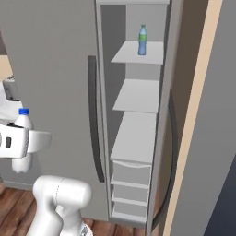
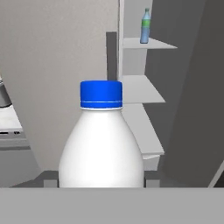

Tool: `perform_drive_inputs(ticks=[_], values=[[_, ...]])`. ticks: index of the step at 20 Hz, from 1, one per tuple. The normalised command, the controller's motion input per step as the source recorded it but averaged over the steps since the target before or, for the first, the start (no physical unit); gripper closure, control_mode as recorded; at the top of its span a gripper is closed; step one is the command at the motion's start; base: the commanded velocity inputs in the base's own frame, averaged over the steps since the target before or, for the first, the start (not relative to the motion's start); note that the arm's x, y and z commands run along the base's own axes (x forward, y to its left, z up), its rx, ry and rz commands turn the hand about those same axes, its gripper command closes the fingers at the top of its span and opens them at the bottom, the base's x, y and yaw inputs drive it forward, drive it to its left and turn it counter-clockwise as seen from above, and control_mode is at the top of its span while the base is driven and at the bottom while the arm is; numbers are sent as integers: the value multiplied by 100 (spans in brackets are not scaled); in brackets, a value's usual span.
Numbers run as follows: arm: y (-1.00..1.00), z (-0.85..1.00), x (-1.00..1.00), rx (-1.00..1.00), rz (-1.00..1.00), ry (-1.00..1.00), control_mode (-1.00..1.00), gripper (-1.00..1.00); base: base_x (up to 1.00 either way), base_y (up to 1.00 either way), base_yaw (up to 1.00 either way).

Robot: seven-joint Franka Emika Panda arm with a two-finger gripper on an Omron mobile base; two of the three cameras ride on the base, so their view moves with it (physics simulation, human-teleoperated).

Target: Take the bottled waters from the counter and place them in the freezer to freeze. Close the freezer door after placing the bottles.

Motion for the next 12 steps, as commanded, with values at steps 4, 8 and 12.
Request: perform_drive_inputs(ticks=[4,8,12], values=[[0,0,0,0,0,0,100,100,41,-19,-5],[0,0,0,0,0,0,100,100,36,-13,0],[0,0,0,0,0,0,100,100,34,-10,0]])
